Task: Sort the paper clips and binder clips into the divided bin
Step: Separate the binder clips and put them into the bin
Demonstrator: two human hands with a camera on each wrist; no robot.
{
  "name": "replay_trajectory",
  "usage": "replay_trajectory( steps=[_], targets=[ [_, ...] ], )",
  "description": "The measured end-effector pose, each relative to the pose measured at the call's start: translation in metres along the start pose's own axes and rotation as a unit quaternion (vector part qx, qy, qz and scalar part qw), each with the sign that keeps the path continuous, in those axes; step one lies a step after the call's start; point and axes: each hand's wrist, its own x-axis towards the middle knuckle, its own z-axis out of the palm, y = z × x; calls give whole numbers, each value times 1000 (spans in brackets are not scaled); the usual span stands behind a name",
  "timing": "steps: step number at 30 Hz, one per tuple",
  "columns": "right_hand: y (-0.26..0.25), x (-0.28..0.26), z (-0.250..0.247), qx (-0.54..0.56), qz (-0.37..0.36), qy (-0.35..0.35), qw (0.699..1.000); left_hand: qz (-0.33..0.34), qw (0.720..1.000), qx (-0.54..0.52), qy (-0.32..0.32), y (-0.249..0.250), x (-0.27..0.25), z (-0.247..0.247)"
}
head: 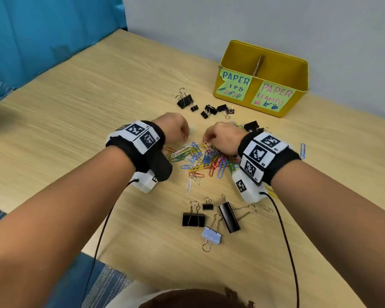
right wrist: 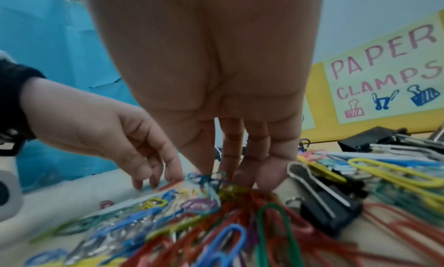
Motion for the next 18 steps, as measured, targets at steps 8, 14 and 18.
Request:
replay_trajectory(
  steps=[8, 14, 18],
  targets=[
    [20, -46, -9, -69, 29, -18, 997, -43, 990, 38, -126, -13, -31, -4],
    [10, -41, 5, -9, 10, -25, 1000, -18, 989, 82, -125, 27, -32, 31],
    [18, -43, -6, 24, 32, 6, 999, -24, 993, 57, -100, 32, -30, 29]
  ],
)
